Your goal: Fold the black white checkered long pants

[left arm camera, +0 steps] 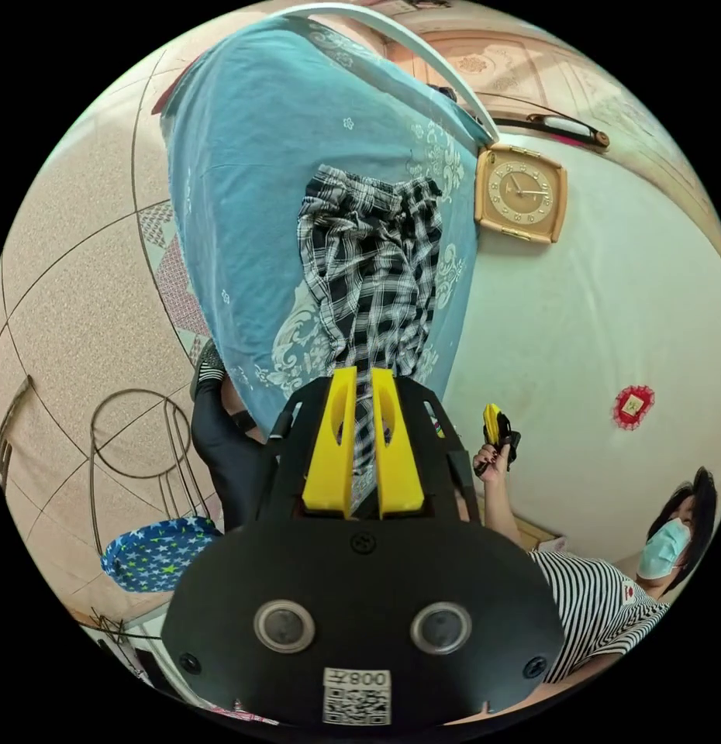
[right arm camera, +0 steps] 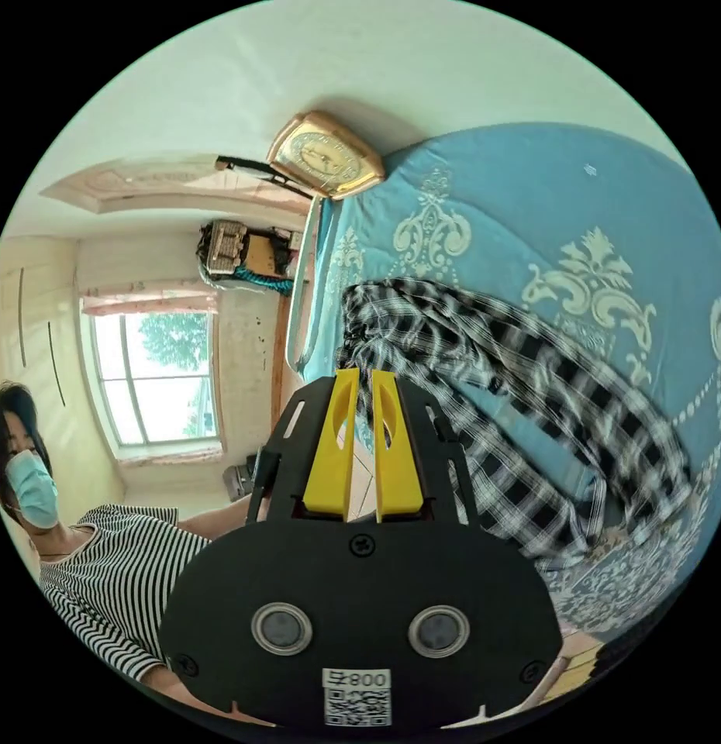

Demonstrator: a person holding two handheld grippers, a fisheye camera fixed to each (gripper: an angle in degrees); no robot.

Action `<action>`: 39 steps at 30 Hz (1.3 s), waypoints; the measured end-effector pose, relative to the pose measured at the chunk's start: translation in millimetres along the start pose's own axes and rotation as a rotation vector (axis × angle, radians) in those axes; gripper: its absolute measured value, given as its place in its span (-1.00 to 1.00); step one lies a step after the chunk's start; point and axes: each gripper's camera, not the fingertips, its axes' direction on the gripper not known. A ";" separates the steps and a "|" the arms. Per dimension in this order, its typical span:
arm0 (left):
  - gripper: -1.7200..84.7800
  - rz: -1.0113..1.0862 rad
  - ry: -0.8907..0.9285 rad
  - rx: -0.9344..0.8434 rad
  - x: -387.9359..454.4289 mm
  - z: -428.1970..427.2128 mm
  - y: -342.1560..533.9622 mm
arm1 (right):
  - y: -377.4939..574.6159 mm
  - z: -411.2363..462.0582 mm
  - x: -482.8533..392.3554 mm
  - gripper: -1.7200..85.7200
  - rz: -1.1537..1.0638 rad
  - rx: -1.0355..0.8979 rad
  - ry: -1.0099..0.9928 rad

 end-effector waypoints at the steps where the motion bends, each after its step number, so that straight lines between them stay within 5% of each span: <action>1: -0.89 0.007 -0.013 -0.018 1.6 -1.4 -7.0 | 23.6 -13.2 28.4 -0.88 0.063 0.044 -0.009; 8: -0.83 0.062 -0.148 -0.089 4.1 -32.4 -73.9 | 161.8 -56.6 174.0 -0.87 0.410 0.268 -0.114; 19: -0.77 0.062 -0.252 -0.001 -37.9 -90.7 -172.7 | 270.1 -47.7 324.5 -0.84 0.613 0.381 -0.161; 31: -0.88 0.158 -0.296 0.054 -99.5 -145.6 -262.6 | 298.8 -47.7 422.9 -0.80 0.508 0.513 -0.068; 39: -0.94 0.277 -0.208 0.075 -140.5 -182.9 -287.9 | 289.7 -30.9 466.0 -0.83 0.409 0.406 0.102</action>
